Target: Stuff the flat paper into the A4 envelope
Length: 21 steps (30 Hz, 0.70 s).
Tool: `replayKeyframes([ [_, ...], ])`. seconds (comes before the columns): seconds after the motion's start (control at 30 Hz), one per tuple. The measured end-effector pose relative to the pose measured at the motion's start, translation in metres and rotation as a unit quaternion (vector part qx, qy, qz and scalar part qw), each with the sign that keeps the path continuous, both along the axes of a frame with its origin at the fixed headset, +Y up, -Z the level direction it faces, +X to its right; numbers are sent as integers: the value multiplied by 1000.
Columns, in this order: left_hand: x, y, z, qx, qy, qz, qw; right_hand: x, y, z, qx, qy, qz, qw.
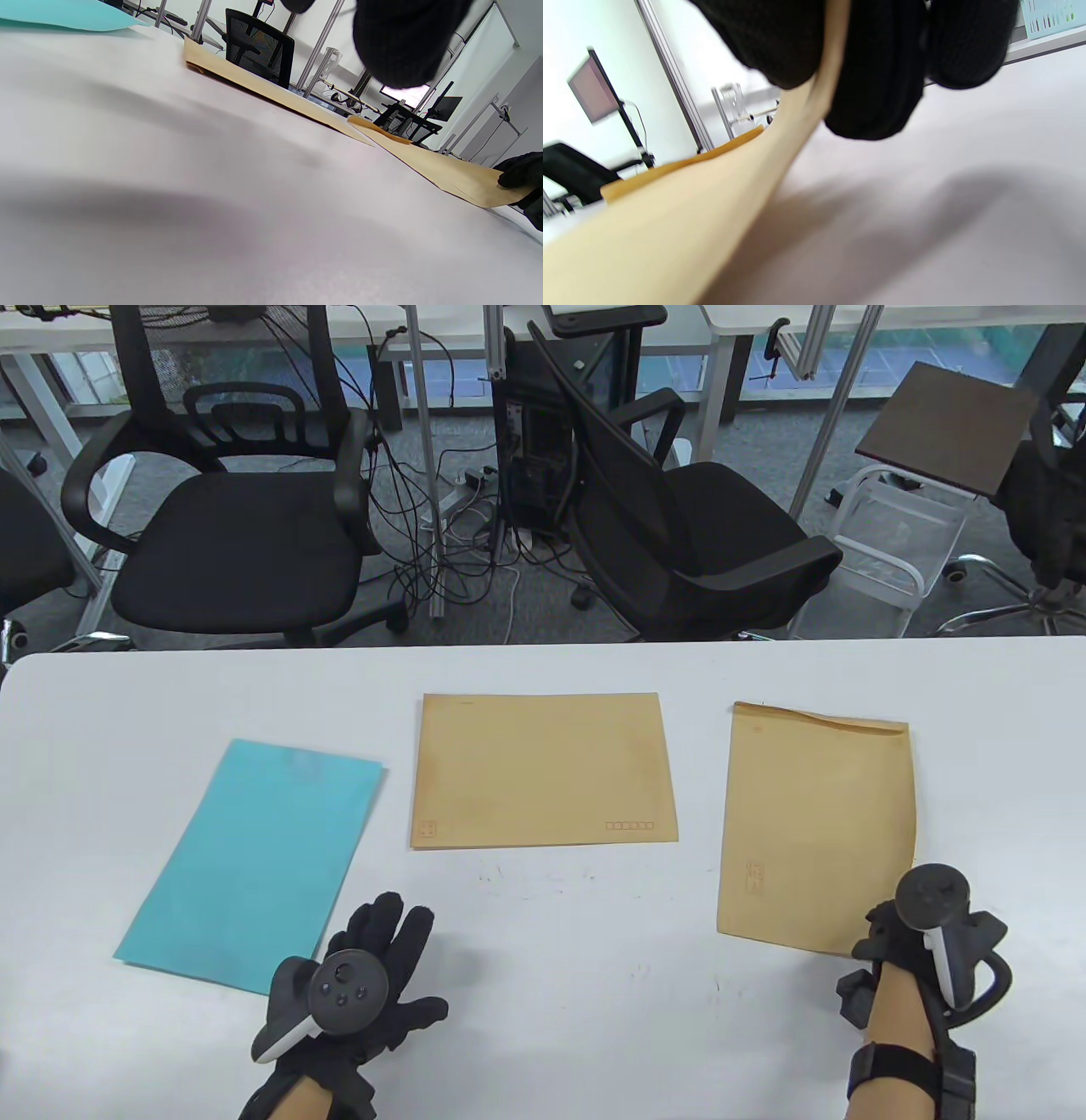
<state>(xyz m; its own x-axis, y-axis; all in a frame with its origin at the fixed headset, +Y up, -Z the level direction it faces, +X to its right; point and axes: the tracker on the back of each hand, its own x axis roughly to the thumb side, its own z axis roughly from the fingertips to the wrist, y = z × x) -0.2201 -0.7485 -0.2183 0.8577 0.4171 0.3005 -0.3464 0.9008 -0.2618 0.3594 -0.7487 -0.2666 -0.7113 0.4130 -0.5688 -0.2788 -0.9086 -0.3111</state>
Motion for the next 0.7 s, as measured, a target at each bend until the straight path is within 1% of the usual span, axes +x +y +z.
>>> replayKeyframes([
  [0.07,0,1,0,3,-2,1,1000,-1,3,3,40,-3,-27,999],
  [0.2,0,0,0,3,-3,5,1000,-3,7,6,95,-2,-77,993],
  [0.23,0,0,0,2,-3,6,1000,-4,7,6,111,2,-96,989],
  [0.27,0,0,0,3,-4,7,1000,-5,8,7,137,-6,-127,982],
  [0.33,0,0,0,4,-4,8,1000,-7,9,6,172,1,-176,969],
  [0.37,0,1,1,6,-4,9,1000,-9,10,7,200,-8,-208,958],
  [0.4,0,1,1,7,-3,10,1000,-9,10,6,229,2,-239,944],
  [0.43,0,1,1,10,-2,10,1000,-10,10,5,242,14,-256,936],
  [0.5,0,1,1,21,0,15,1000,-14,8,2,266,42,-314,911],
  [0.6,0,1,1,22,-1,14,1000,-21,5,-2,283,75,-374,880],
  [0.7,0,1,2,28,-1,13,1000,-32,2,-9,271,134,-429,851],
])
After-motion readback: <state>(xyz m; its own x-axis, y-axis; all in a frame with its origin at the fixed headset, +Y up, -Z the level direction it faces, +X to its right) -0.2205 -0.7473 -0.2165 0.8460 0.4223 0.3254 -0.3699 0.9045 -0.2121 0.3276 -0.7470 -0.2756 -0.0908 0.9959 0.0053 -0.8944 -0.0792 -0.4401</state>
